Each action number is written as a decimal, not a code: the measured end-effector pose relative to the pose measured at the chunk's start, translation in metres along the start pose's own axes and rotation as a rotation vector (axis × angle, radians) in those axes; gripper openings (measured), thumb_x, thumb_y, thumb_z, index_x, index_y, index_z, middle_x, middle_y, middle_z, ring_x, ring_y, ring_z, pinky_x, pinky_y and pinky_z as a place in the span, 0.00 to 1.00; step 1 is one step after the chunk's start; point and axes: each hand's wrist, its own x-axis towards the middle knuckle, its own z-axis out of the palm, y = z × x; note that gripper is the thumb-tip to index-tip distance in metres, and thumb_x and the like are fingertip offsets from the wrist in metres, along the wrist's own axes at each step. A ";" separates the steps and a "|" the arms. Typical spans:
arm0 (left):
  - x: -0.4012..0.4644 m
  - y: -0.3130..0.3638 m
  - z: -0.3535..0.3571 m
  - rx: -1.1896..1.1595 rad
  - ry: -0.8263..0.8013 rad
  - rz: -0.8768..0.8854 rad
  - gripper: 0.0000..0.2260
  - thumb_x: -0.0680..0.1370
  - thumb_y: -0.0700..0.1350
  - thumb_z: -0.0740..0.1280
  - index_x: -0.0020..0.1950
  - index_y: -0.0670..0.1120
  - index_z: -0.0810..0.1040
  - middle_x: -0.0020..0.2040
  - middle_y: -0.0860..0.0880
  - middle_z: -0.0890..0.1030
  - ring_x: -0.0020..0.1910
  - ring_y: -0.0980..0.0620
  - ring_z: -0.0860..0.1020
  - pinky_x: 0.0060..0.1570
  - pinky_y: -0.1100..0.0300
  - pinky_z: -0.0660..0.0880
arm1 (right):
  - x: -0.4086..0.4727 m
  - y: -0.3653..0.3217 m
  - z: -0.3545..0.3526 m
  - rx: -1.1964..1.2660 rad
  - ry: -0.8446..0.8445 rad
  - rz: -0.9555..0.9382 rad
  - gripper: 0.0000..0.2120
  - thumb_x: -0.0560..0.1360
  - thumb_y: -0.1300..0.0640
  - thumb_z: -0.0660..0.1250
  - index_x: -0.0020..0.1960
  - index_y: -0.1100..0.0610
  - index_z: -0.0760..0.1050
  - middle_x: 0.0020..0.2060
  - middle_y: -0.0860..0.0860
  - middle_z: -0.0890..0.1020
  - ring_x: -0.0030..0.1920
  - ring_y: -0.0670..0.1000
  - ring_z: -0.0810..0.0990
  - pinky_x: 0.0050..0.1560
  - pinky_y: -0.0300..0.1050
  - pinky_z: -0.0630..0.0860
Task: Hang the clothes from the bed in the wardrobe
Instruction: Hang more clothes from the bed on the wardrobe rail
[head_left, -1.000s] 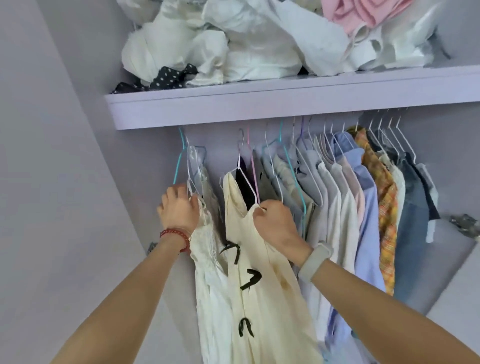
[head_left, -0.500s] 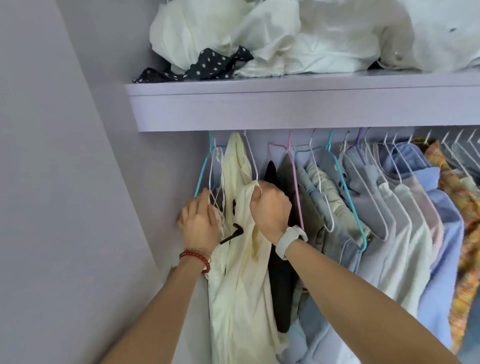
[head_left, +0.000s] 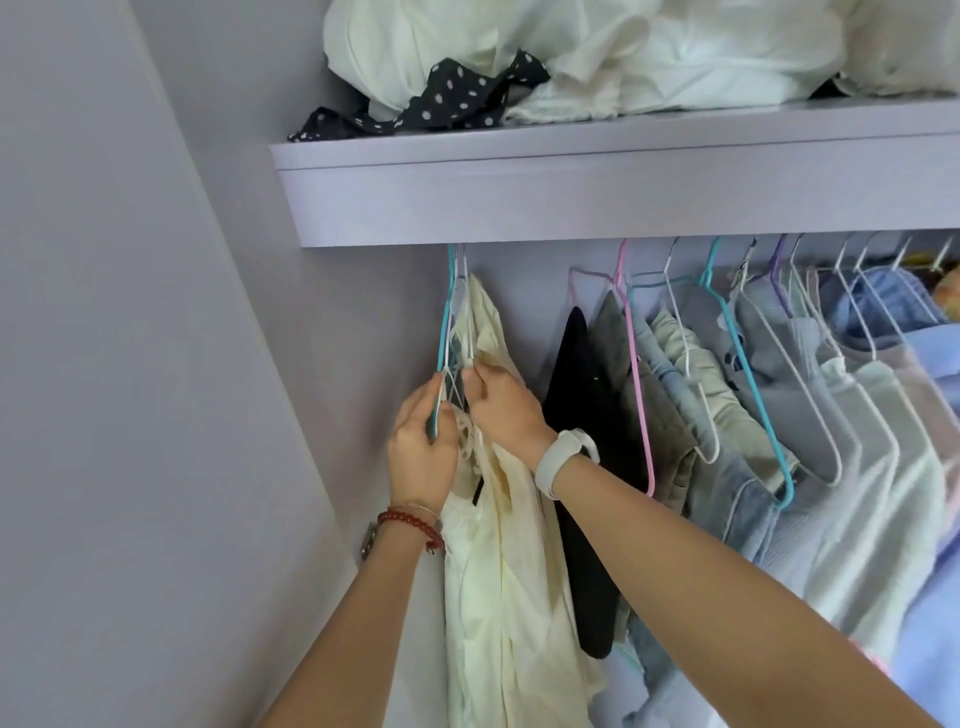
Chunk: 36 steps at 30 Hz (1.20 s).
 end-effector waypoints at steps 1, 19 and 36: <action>0.000 0.000 0.000 -0.016 0.007 -0.010 0.16 0.78 0.39 0.60 0.65 0.48 0.73 0.64 0.48 0.74 0.60 0.57 0.71 0.62 0.64 0.66 | 0.000 0.000 0.001 0.094 -0.048 0.018 0.12 0.80 0.54 0.51 0.47 0.58 0.70 0.41 0.57 0.77 0.44 0.56 0.75 0.48 0.50 0.73; -0.064 0.059 0.037 0.558 -0.103 0.584 0.20 0.75 0.46 0.55 0.64 0.44 0.74 0.63 0.42 0.75 0.64 0.40 0.71 0.62 0.39 0.62 | -0.165 0.058 -0.118 -0.537 0.525 -0.117 0.19 0.74 0.59 0.54 0.58 0.64 0.76 0.57 0.61 0.78 0.61 0.63 0.74 0.63 0.63 0.68; -0.600 0.189 0.194 0.265 -1.402 1.155 0.19 0.79 0.48 0.55 0.70 0.49 0.65 0.71 0.50 0.64 0.71 0.53 0.59 0.67 0.53 0.56 | -0.777 0.144 -0.248 -0.682 0.570 1.285 0.20 0.77 0.56 0.56 0.69 0.55 0.65 0.68 0.52 0.68 0.70 0.52 0.61 0.70 0.50 0.55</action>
